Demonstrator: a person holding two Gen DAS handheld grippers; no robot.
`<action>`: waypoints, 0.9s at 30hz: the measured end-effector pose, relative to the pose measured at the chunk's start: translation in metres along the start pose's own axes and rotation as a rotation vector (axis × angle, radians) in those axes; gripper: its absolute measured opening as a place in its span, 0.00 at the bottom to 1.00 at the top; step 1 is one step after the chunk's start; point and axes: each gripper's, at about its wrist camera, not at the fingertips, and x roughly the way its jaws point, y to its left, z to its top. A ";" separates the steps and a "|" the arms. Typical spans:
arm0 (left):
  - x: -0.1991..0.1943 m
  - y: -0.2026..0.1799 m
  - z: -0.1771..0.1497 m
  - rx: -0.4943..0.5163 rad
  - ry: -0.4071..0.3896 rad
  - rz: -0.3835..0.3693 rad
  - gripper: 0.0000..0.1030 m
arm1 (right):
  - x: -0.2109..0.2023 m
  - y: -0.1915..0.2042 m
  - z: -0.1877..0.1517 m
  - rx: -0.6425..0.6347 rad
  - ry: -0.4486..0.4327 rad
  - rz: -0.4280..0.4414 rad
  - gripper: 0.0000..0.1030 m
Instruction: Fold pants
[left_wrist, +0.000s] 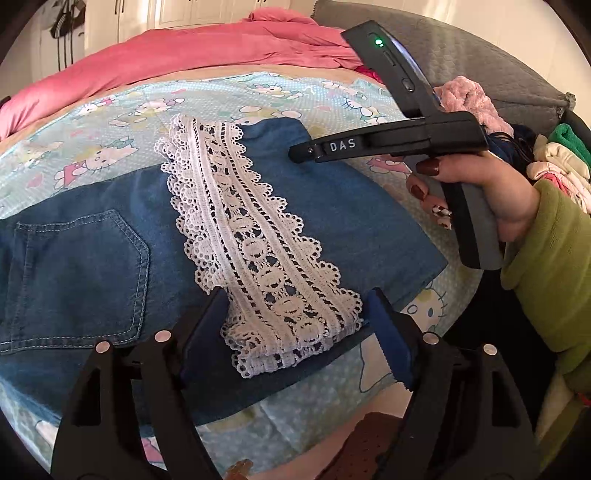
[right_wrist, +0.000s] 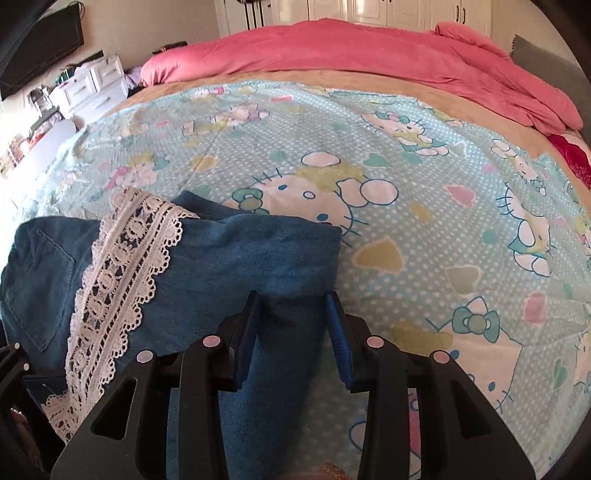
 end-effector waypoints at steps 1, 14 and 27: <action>0.000 0.000 0.001 -0.005 0.001 -0.003 0.70 | -0.006 -0.002 -0.002 0.017 -0.017 0.012 0.35; -0.017 0.003 0.008 -0.060 -0.026 -0.011 0.81 | -0.050 -0.019 -0.009 0.134 -0.136 0.080 0.72; -0.044 0.005 0.012 -0.079 -0.059 0.068 0.91 | -0.088 -0.023 -0.022 0.196 -0.215 0.115 0.94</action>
